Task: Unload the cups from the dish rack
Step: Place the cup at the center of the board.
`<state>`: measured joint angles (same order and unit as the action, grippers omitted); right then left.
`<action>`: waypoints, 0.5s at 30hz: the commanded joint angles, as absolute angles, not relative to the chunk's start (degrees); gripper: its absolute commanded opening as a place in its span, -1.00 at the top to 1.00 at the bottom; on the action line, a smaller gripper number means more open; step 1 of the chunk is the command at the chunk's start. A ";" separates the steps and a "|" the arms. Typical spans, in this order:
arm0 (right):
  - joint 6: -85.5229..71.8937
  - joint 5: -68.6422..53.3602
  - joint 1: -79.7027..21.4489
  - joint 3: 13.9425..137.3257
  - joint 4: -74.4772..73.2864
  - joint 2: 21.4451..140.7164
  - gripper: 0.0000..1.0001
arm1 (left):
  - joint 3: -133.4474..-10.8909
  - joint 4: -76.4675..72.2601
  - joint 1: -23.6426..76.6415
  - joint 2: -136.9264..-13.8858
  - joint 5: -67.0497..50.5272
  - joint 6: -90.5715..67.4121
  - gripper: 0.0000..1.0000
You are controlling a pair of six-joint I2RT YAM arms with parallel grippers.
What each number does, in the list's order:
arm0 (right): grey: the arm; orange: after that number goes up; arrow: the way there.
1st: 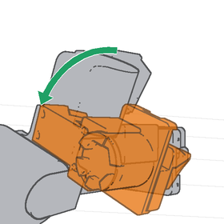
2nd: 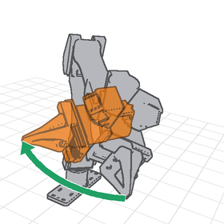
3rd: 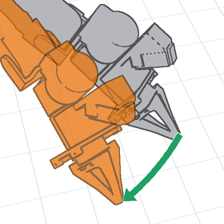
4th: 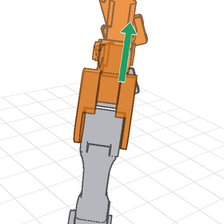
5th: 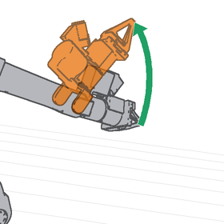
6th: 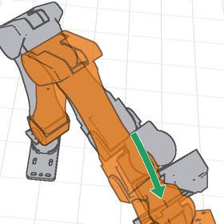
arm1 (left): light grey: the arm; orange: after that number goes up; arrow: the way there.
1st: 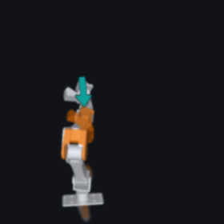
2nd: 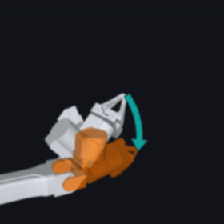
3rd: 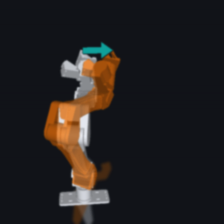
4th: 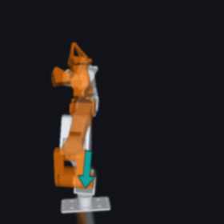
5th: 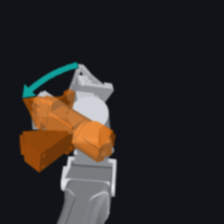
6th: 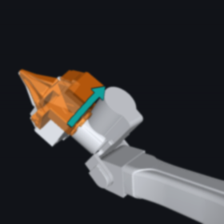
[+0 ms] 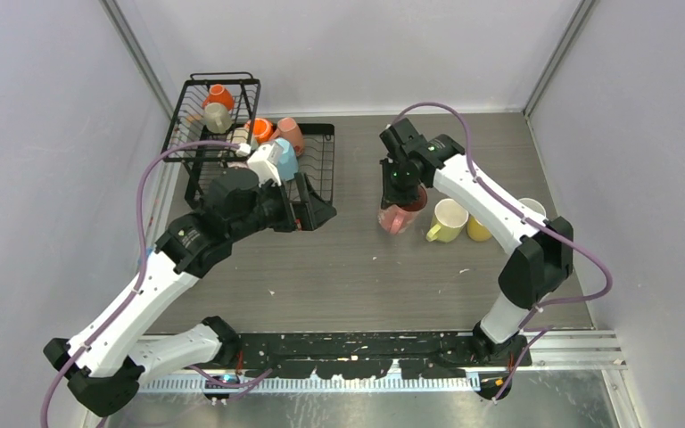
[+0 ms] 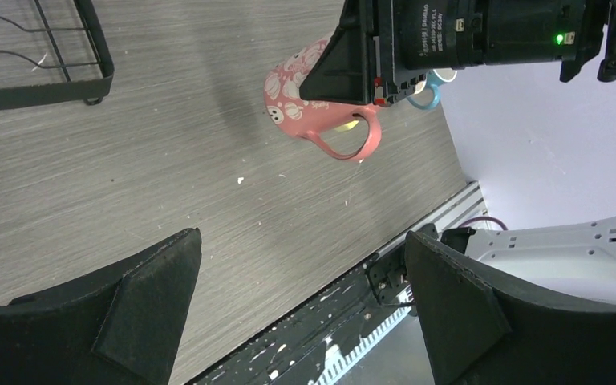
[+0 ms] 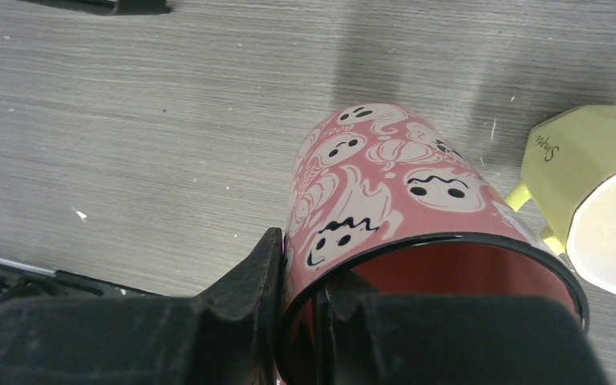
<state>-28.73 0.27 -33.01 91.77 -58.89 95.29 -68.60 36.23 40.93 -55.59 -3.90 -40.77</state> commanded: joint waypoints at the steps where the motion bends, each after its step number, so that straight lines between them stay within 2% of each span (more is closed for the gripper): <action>1: -26.38 3.40 -33.22 94.70 -57.40 96.21 0.99 | -67.60 35.45 41.23 -55.05 -4.19 -39.80 -0.99; 15: -27.07 7.05 -33.51 89.97 -53.24 101.18 0.99 | -66.52 34.42 41.22 -55.82 -5.14 -39.29 -0.99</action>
